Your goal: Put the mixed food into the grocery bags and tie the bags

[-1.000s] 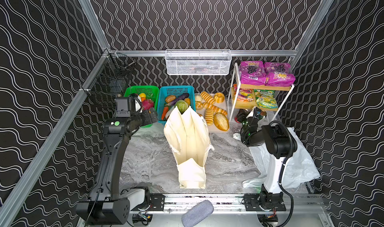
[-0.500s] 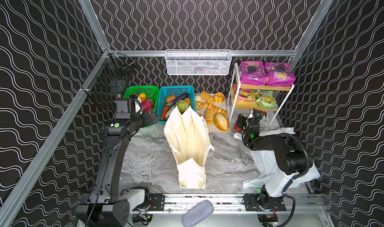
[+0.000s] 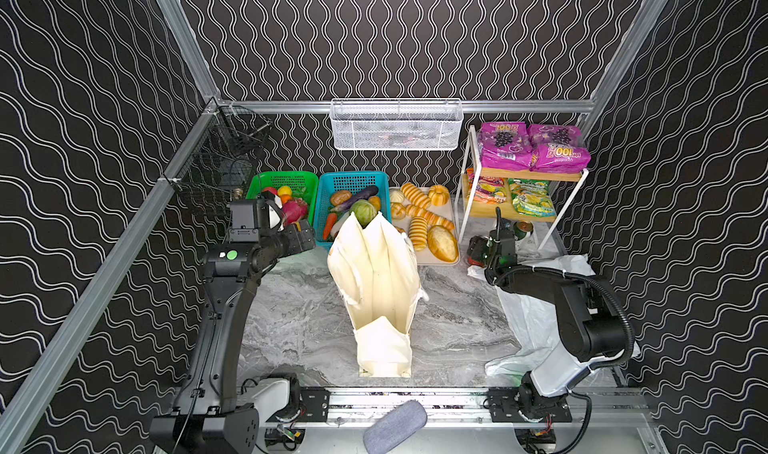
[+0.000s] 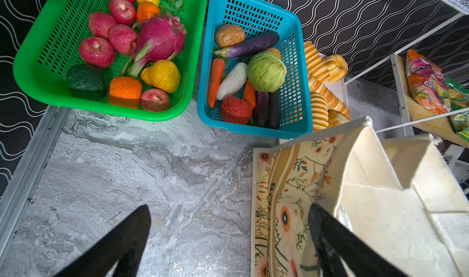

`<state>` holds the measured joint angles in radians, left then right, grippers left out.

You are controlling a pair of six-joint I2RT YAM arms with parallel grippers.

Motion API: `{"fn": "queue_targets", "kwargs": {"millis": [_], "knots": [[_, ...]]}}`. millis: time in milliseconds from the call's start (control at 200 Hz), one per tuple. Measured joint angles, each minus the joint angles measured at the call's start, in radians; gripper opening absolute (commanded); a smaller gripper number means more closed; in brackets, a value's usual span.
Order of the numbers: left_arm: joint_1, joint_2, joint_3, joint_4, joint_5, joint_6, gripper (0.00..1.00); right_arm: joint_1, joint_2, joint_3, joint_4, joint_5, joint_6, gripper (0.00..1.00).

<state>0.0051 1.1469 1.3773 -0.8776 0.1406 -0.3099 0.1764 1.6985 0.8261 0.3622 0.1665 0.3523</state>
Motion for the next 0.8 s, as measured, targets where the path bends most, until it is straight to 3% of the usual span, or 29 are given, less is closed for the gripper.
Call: {"fn": "queue_targets", "kwargs": {"millis": [310,540,796], "knots": [[0.000,0.000,0.001,-0.001,0.001,0.008,0.99,-0.001,0.019,0.130,-0.247,-0.022,-0.024,0.74],[0.000,0.005,0.001,-0.001,0.020,0.023,0.99,-0.001,0.004,0.166,-0.346,-0.021,-0.051,0.60],[0.000,0.008,0.001,-0.006,0.028,0.028,0.99,-0.001,-0.016,0.222,-0.472,-0.040,-0.065,0.59]]}}
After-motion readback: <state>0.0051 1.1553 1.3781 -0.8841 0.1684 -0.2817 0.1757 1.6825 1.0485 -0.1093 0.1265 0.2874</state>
